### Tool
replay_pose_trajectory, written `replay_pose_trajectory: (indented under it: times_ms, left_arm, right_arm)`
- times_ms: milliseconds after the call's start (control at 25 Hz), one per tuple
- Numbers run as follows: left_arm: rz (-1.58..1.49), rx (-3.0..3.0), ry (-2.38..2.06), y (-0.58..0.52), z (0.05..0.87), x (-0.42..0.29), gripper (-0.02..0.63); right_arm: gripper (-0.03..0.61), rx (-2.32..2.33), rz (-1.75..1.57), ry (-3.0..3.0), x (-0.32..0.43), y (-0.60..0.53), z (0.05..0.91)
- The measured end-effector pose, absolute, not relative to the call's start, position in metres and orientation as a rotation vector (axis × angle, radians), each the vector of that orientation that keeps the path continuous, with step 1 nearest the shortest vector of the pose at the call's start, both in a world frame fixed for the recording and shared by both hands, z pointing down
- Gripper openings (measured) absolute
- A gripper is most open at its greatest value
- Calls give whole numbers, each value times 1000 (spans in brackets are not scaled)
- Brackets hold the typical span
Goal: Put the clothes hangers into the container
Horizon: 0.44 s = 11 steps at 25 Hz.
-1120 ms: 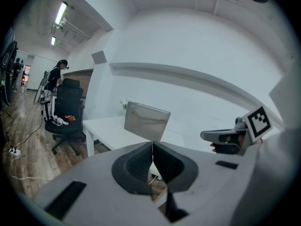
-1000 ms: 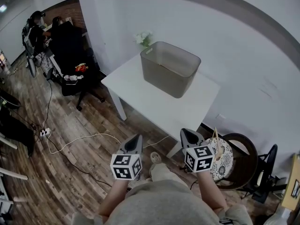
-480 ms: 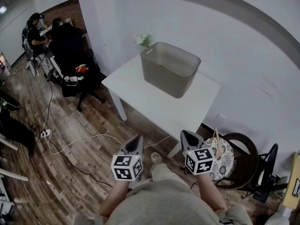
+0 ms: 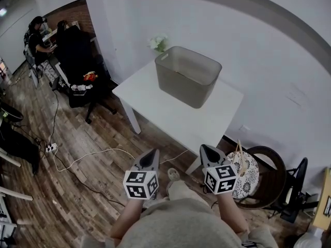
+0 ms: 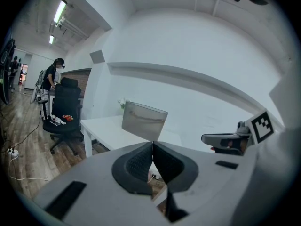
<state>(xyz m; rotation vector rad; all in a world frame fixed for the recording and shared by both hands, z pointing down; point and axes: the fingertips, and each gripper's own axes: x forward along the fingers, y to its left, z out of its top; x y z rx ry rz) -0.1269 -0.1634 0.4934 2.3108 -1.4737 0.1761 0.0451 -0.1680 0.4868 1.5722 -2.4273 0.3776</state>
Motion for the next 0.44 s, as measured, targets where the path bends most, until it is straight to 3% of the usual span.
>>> replay_pose_trajectory:
  times_ms: [440]
  left_arm:
    - [177,2312,-1471,-162,493,-127,6]
  right_arm:
    - [0,1575,379,-2438,44,-168,485]
